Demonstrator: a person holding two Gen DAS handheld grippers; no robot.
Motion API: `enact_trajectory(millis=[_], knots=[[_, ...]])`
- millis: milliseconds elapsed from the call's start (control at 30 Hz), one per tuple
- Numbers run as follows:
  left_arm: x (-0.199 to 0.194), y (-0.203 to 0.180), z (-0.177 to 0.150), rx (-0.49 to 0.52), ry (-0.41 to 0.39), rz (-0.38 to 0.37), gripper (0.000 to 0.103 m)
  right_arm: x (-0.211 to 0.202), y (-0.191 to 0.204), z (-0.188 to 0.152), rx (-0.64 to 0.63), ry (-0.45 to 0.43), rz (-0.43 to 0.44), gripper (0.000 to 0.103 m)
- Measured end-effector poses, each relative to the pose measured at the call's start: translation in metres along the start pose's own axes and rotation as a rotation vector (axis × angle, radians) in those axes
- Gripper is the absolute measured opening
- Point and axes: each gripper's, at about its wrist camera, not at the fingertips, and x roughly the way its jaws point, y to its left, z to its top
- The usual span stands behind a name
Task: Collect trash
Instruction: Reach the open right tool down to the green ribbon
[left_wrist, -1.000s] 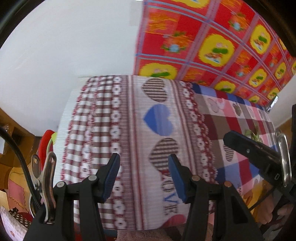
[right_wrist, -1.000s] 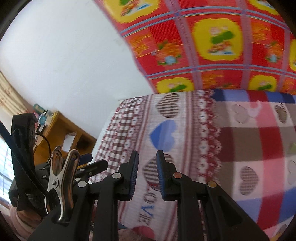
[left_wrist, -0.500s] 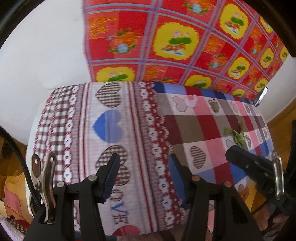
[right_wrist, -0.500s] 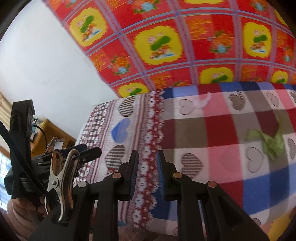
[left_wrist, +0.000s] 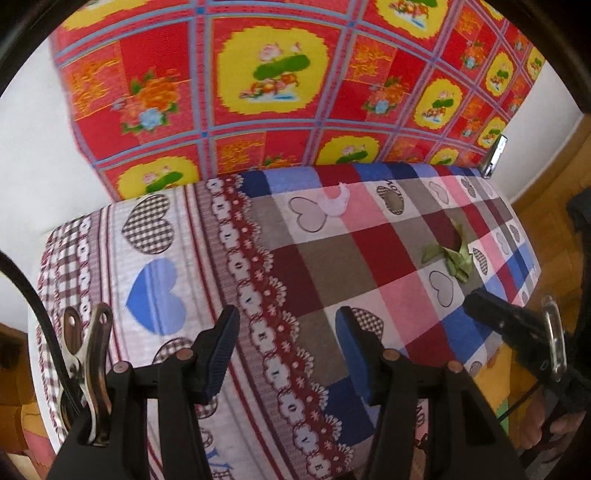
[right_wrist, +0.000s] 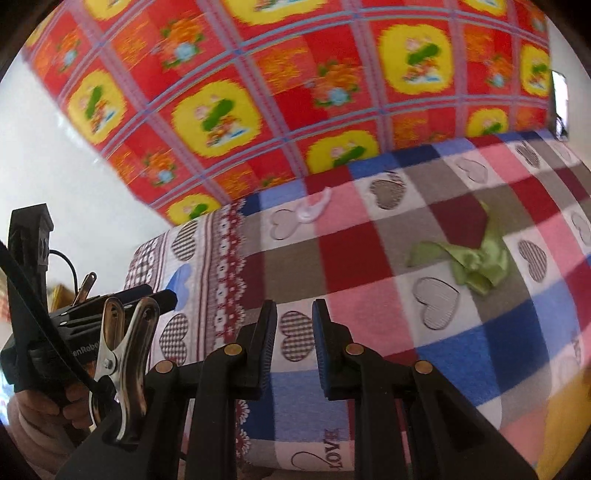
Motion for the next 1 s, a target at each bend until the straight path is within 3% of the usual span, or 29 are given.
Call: enact_trajectory(millis=[233,700,800,1000], knots=[[0.016,-0.024,0.019,0.045,-0.002,-0.004,0.057,-0.007,-0.036,0.005,0.058,-0.002,-0.054,0.021],[0.058,-0.076,0.054,-0.001,0.007,-0.008,0.057,0.003,-0.113,0.031,0.063,0.035,-0.105,0.022],[0.070,-0.090,0.061,0.005,0.010,-0.009,0.057,0.008,-0.130,0.037,0.069,0.046,-0.116,0.027],[0.093,-0.117,0.076,0.009,0.016,-0.015,0.057,0.021,-0.158,0.043,0.066,0.083,-0.131,0.028]])
